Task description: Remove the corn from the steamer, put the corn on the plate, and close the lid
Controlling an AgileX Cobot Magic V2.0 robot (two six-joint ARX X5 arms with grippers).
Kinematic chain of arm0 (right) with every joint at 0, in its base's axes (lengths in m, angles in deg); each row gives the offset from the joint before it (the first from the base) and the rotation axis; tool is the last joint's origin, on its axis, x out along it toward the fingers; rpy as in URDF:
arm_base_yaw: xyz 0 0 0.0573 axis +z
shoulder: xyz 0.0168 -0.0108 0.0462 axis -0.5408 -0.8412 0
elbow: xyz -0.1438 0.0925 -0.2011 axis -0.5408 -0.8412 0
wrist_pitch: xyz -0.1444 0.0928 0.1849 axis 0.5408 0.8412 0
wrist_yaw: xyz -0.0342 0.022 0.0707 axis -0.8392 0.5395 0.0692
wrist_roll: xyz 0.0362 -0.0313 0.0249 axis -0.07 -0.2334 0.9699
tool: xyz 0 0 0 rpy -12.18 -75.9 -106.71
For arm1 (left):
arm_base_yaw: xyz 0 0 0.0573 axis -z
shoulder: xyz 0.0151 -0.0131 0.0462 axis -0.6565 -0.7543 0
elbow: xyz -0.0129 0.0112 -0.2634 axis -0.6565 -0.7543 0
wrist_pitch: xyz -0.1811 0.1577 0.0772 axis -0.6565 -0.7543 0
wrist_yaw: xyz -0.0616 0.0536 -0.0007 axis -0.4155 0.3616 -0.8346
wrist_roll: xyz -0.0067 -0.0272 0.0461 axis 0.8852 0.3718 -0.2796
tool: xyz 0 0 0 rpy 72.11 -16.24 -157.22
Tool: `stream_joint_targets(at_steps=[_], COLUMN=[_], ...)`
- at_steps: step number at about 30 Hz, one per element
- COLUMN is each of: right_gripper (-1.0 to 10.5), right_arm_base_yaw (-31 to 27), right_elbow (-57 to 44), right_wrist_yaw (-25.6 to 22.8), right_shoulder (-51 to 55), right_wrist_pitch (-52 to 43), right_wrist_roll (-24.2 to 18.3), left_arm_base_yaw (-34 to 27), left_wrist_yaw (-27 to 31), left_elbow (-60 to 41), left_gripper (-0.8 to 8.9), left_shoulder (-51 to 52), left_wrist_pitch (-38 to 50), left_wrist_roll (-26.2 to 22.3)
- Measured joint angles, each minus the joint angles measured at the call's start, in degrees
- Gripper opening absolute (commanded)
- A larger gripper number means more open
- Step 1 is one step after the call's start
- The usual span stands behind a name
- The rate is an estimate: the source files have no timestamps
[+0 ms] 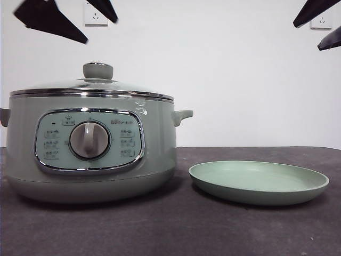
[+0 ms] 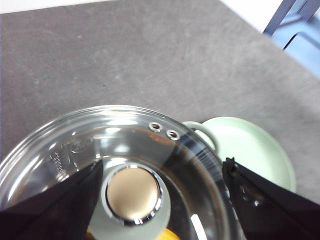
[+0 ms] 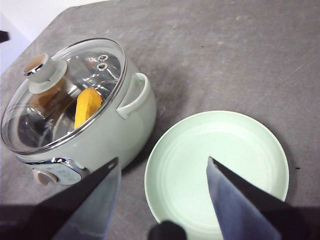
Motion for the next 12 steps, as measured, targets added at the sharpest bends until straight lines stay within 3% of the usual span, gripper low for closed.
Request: stream_joint_targets(at_steps=[5,12], right_gripper=[2.9,2.9], right_arm_base_yaw=[0.0,0.0], right_elbow=[0.0,0.0], right_wrist_yaw=[0.0,0.0], right_shoulder=[0.0,0.0], right_wrist_pitch=[0.0,0.9], right_wrist_roll=[0.0,0.0], left_arm_base_yaw=[2.1,2.4], left_wrist_yaw=[5.1,7.4], left_elbow=[0.3,0.3], left_gripper=[4.04,3.98], left_shoulder=[-4.4,-7.8], left_wrist_pitch=[-0.7,-2.5], left_wrist_roll=[-1.9,-3.2])
